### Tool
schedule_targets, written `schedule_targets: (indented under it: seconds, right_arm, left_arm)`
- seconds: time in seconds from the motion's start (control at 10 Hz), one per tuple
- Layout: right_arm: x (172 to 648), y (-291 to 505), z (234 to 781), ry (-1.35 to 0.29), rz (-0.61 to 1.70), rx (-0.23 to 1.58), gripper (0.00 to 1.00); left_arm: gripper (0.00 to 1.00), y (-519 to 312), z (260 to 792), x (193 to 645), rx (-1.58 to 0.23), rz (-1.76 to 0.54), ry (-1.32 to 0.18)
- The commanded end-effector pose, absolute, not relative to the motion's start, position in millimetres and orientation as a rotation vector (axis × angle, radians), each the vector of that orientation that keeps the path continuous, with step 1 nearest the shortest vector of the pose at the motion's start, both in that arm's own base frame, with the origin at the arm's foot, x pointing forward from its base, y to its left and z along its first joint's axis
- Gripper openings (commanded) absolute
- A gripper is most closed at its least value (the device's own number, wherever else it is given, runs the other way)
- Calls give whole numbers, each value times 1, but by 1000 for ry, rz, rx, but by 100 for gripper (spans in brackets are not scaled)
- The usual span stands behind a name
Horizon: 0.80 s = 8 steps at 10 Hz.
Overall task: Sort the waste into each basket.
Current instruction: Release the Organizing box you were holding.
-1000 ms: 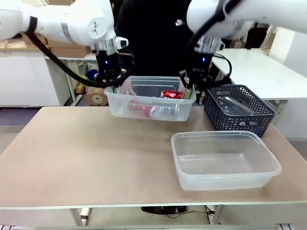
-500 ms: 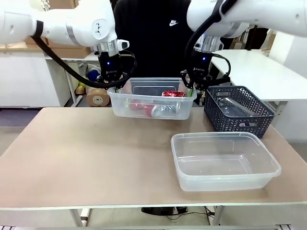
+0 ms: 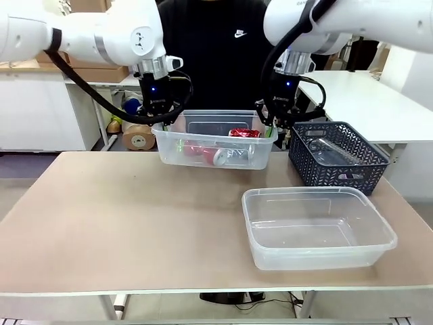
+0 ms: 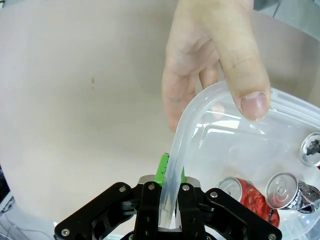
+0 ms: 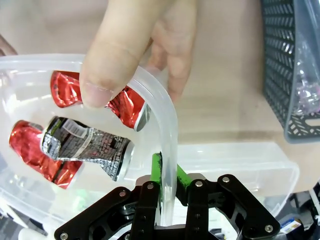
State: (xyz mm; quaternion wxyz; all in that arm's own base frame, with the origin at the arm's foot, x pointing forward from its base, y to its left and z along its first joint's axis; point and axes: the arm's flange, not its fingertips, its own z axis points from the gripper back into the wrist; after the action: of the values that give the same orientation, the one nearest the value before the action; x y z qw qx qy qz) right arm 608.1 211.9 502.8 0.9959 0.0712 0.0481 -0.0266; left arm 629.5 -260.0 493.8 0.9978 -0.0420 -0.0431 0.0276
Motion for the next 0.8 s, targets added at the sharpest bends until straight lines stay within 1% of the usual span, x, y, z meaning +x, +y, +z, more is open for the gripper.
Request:
schedule_targets:
  seconds: [0.0, 0.1, 0.2, 0.3, 0.4, 0.5, 0.7]
  right_arm:
    - [608, 212, 503, 96, -53, 143, 5]
    - [595, 201, 507, 32, -55, 203, 63]
    - [588, 196, 509, -39, -76, 177, 62]
    - [582, 194, 510, -70, -47, 199, 100]
    - [577, 193, 512, -113, -31, 223, 66]
    - [572, 191, 514, -159, -8, 257, 100]
    - [566, 188, 518, -197, 23, 279, 100]
  left_arm:
    - [6, -260, 493, 628, -75, 57, -95]
    - [63, -260, 494, 630, -84, 55, -86]
    - [63, -264, 496, 626, -63, 45, -110]
    - [100, -265, 500, 621, -59, 32, -132]
    - [68, -265, 507, 616, -64, 25, -161]
    - [100, -265, 516, 612, -78, 22, -204]
    - [100, -262, 525, 601, -103, 11, -264]
